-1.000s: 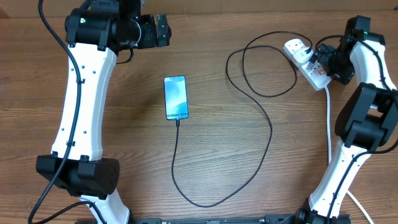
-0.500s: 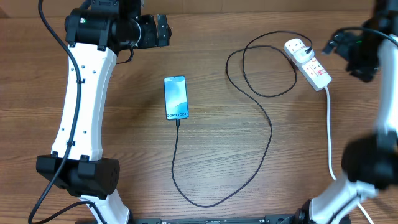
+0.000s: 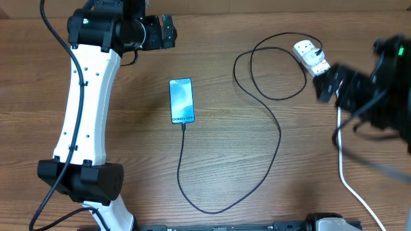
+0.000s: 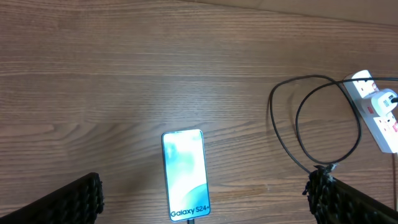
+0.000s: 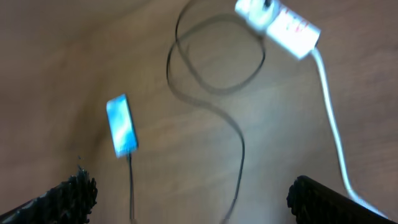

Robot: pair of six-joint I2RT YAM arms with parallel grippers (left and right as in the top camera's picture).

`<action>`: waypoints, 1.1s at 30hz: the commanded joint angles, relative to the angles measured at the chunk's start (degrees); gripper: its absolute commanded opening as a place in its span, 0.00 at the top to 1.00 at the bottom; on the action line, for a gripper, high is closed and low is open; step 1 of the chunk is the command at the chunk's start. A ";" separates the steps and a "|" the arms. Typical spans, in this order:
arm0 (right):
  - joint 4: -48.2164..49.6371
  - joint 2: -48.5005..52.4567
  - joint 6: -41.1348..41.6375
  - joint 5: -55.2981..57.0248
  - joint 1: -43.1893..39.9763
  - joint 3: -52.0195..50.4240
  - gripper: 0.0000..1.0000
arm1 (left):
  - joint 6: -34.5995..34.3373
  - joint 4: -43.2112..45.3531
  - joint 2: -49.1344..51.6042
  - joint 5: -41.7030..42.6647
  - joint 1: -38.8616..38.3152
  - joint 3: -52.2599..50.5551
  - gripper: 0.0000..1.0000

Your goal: Plug charger to phone and switch on socket

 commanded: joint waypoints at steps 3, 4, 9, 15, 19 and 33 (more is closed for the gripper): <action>-0.35 -3.13 0.59 -0.22 2.23 -0.63 0.00 | -0.37 0.07 0.13 -0.59 0.09 0.00 0.00; -0.35 -3.37 0.59 -1.27 2.23 -0.63 0.00 | -0.39 0.07 0.13 -0.59 0.09 0.00 0.00; -0.35 -2.95 0.57 -2.25 2.23 -0.63 0.00 | -0.39 0.07 0.13 -0.59 0.09 0.00 0.00; -0.35 -2.38 0.55 -2.10 2.23 -0.63 0.00 | -0.39 0.07 0.13 -0.59 0.09 0.00 0.00; -0.35 -2.47 0.35 -2.12 2.23 -0.63 0.00 | -0.39 0.07 0.13 -0.59 0.07 0.00 0.00; 0.48 -8.24 1.60 -3.17 2.23 -8.90 0.00 | -0.37 0.04 0.13 -0.59 0.02 0.00 0.00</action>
